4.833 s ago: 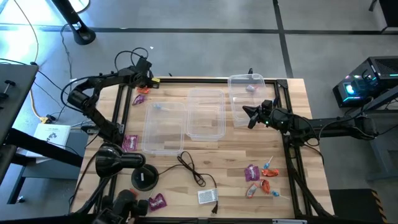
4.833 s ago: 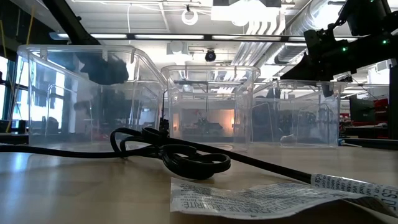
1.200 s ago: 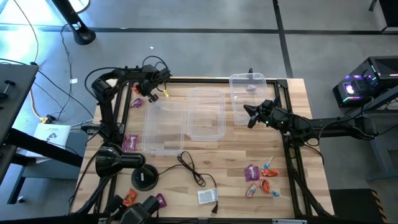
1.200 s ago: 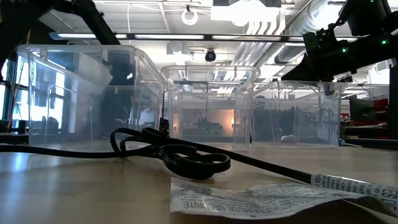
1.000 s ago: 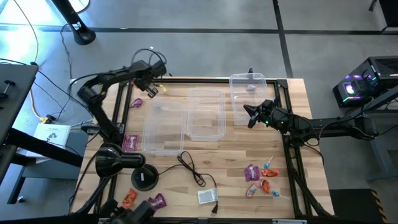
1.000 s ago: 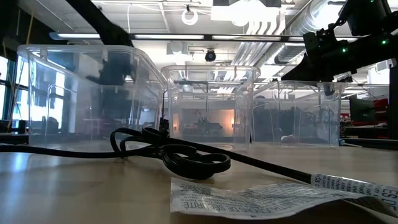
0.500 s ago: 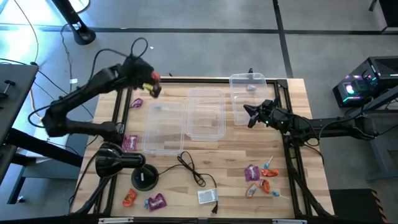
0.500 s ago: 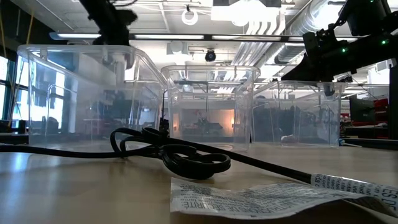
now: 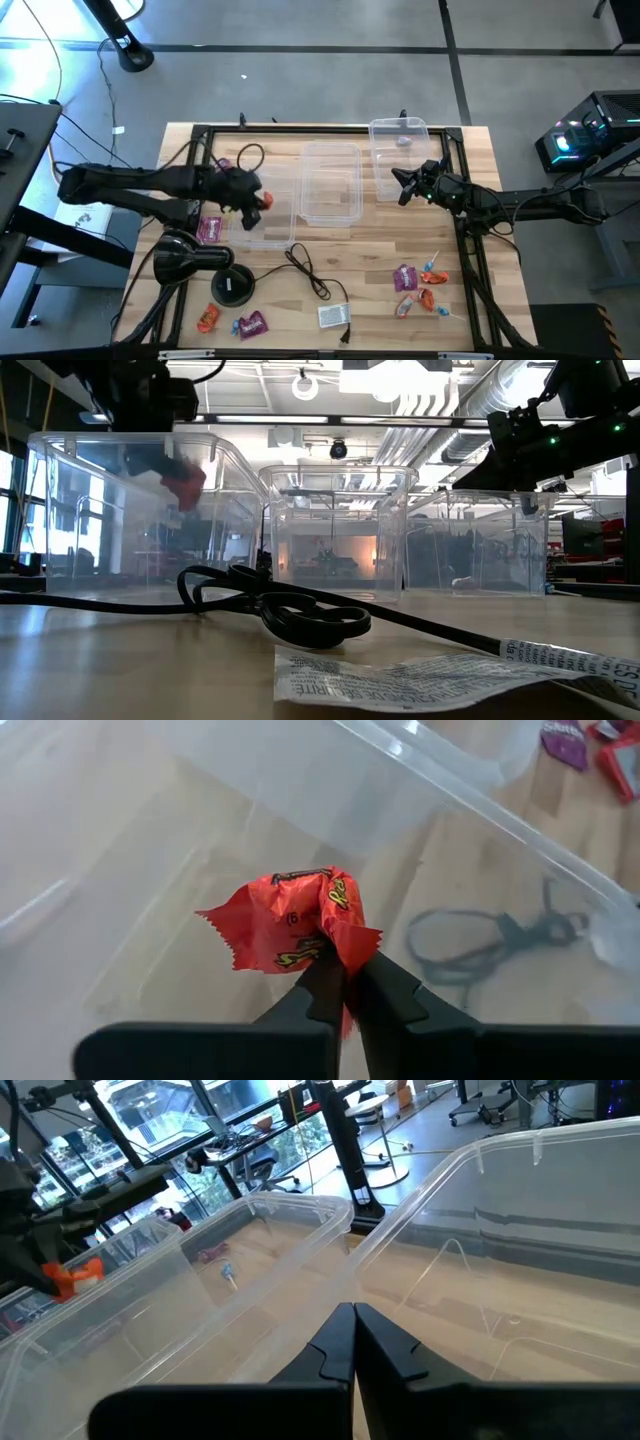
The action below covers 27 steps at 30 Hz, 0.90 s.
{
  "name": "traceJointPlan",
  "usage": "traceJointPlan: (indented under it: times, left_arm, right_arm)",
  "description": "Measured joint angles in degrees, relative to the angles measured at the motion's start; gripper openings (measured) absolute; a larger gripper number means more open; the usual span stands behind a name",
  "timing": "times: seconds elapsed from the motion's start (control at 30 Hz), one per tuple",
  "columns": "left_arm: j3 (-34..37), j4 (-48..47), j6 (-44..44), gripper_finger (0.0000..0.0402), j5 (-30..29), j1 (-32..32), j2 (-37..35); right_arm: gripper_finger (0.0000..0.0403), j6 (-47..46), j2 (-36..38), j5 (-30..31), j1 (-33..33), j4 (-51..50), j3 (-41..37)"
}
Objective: Sort candy
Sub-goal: Put the orange candy into the left transparent bin
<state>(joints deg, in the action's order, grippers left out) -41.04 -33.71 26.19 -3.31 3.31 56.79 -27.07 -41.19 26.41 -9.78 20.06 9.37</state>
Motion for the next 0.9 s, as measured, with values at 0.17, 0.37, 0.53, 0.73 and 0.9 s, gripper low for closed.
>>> traceJointPlan:
  times: [0.17,0.37,0.53,0.73,0.9]
  left_arm:
    - [1.17,5.7,-0.31,0.0052,-4.7,-1.18,1.27]
    - [1.17,6.44,-1.2,0.0101,-3.66,-1.25,1.34]
    - [1.17,6.84,-0.9,0.0139,-2.26,-3.01,1.34]
    - [0.68,12.07,-4.04,0.0169,-2.5,-4.13,1.32]
    - [-3.68,13.34,-8.98,0.018,-10.97,-3.08,1.23]
  right_arm:
    - [0.0,0.17,-0.09,0.07,0.0,2.99,-0.15]
    - [0.0001,4.85,-0.07,-4.56,0.04,13.14,-0.15]
    - [0.0001,8.22,-0.02,-8.39,0.07,18.65,0.07]
    - [0.0016,16.41,-0.04,-7.87,0.07,5.76,9.65]
    - [0.0085,23.21,-1.7,0.65,0.04,-11.89,23.46]
